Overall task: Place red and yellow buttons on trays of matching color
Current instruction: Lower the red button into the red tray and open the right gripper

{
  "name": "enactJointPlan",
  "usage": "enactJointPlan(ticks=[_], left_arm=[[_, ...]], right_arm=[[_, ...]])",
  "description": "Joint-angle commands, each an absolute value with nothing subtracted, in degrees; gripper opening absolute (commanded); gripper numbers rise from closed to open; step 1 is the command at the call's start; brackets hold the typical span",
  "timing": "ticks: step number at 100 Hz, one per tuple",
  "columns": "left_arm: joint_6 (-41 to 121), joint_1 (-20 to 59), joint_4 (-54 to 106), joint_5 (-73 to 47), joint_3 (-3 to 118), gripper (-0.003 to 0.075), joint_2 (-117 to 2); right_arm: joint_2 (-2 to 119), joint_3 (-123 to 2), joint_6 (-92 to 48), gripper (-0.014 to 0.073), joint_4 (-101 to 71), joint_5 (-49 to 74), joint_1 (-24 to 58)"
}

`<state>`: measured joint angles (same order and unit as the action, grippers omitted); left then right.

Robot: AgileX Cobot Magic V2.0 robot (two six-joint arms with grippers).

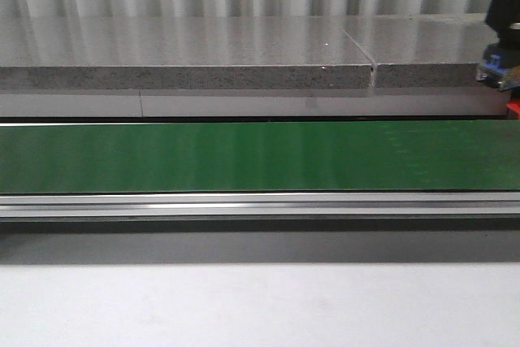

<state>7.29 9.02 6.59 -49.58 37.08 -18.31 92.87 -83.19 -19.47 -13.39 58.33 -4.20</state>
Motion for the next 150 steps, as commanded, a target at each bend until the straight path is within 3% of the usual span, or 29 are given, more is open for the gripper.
enactJointPlan(ticks=[1,49,150], left_arm=[[6.73,9.48,7.74,-45.98,38.69,-0.0021,-18.88],[6.73,9.48,7.74,-45.98,38.69,-0.0021,-18.88],[6.73,9.48,7.74,-45.98,38.69,-0.0021,-18.88]], right_arm=[[90.13,-85.04,-18.52,0.0201,-14.06,55.75,-8.51],[91.18,-84.96,-18.32,0.0201,-12.34,46.32,-21.95],[107.91,-84.96,-18.32,0.0202,-12.14,34.88,-23.98]])
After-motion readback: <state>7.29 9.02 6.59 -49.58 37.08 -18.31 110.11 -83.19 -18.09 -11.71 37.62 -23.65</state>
